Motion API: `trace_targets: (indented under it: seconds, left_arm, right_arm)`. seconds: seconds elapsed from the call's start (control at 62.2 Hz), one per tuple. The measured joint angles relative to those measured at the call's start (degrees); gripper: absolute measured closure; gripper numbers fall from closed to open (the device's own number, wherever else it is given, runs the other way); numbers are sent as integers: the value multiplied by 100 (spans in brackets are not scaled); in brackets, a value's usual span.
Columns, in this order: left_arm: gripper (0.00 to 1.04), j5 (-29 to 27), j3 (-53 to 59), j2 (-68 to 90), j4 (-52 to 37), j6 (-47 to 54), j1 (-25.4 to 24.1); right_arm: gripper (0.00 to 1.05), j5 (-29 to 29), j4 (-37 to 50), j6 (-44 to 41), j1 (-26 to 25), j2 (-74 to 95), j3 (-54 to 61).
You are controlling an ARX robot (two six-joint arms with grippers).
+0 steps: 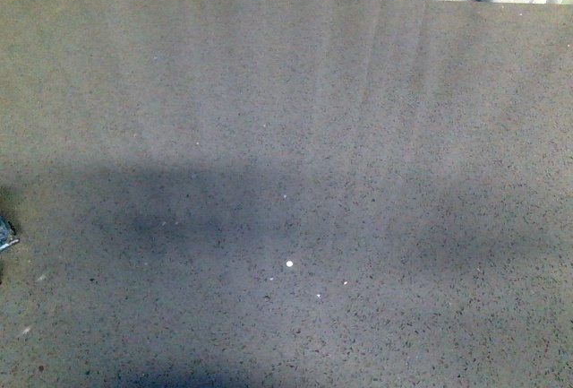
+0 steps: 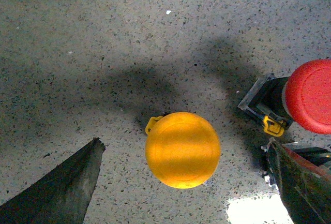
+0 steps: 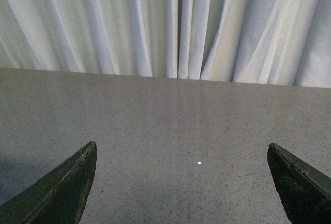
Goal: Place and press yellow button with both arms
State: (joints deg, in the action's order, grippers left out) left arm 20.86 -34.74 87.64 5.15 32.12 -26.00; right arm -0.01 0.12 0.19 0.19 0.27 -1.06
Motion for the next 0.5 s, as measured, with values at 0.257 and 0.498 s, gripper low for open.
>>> trace_targets:
  seconds: [0.257,0.498]
  left_arm:
    - [9,-57,-118,179,-74,0,-9]
    - [9,-122,-166,306,-109,-2,-11]
  right_arm:
    - [9,0,0,0,0,0,0]
    - [9,0,0,0,0,0,0]
